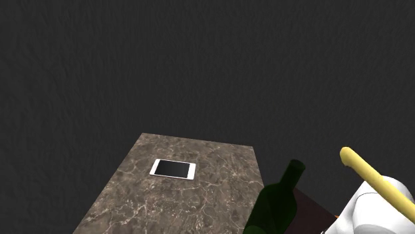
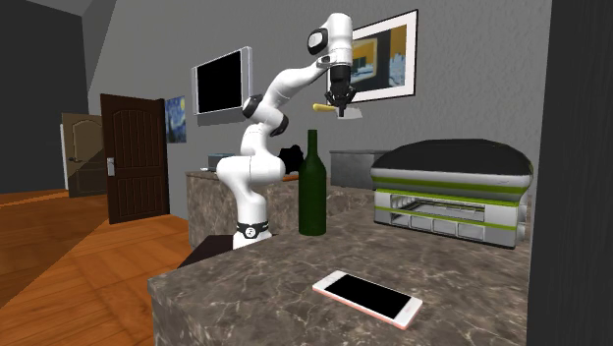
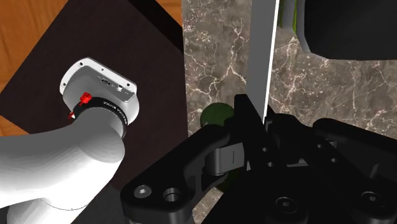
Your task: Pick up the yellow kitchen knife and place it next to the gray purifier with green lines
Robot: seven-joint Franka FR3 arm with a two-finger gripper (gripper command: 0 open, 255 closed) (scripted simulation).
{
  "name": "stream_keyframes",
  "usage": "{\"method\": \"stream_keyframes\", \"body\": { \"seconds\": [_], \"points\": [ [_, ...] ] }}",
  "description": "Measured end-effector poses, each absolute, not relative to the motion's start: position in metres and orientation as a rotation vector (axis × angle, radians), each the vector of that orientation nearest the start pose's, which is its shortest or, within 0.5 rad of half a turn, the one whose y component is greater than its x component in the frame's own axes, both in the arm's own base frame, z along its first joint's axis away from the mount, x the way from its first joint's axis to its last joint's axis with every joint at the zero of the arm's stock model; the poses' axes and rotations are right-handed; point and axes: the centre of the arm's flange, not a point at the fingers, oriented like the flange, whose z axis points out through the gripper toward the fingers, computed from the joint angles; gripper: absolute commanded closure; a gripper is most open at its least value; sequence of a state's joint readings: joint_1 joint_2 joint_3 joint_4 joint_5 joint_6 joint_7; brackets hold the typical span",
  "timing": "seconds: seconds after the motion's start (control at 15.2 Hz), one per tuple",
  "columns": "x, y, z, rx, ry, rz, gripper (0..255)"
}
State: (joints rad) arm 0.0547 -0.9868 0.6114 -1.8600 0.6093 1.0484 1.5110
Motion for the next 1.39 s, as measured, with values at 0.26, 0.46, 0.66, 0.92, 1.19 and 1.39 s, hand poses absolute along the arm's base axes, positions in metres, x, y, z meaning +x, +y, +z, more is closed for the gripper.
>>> {"method": "stream_keyframes", "body": {
  "seconds": [0.26,0.46,0.66,0.92,1.19,1.39],
  "points": [
    [-0.021,0.346,0.707,-2.911,1.159,0.032,255],
    [-0.034,0.352,0.694,-2.912,1.159,0.032,255],
    [-0.035,0.352,0.677,-2.912,1.16,0.032,255],
    [-0.036,0.352,0.657,-2.912,1.16,0.033,255],
    [-0.035,0.351,0.636,-2.912,1.16,0.033,255],
    [-0.035,0.352,0.62,-2.912,1.16,0.033,255]
  ]
}}
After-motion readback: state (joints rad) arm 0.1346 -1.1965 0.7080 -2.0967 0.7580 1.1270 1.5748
